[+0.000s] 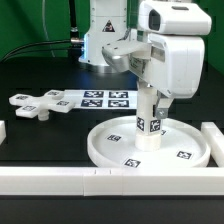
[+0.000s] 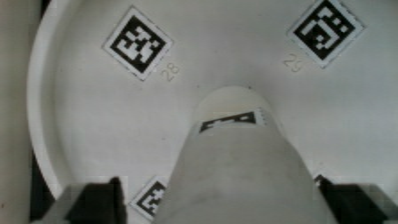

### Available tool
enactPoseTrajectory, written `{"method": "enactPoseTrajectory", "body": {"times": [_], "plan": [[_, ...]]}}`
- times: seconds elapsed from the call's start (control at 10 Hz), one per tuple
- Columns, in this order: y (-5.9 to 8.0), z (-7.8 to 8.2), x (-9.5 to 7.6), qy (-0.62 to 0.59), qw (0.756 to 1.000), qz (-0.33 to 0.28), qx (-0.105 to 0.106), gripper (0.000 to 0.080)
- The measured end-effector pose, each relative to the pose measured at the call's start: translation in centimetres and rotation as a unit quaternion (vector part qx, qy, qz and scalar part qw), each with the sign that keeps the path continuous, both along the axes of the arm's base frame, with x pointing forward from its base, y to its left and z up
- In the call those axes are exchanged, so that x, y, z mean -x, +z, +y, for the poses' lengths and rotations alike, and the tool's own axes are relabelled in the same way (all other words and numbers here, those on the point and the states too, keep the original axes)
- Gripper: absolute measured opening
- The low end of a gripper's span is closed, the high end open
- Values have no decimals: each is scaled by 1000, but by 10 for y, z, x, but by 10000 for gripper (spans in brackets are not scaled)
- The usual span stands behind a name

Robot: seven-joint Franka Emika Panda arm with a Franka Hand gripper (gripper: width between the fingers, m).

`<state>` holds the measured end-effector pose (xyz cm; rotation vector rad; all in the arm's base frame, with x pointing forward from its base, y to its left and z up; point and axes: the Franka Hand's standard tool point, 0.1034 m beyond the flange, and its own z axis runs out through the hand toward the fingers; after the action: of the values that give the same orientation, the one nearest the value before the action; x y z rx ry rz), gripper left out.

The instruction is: Assemble round table

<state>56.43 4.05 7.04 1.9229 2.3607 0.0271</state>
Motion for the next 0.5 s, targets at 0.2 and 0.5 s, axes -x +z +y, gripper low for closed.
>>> {"method": "enactPoseTrajectory", "body": {"times": [0.2, 0.5], "plan": [[-1, -1, 1, -1, 1000, 2, 1, 409], [-1, -1, 1, -20, 1000, 2, -1, 409]]}}
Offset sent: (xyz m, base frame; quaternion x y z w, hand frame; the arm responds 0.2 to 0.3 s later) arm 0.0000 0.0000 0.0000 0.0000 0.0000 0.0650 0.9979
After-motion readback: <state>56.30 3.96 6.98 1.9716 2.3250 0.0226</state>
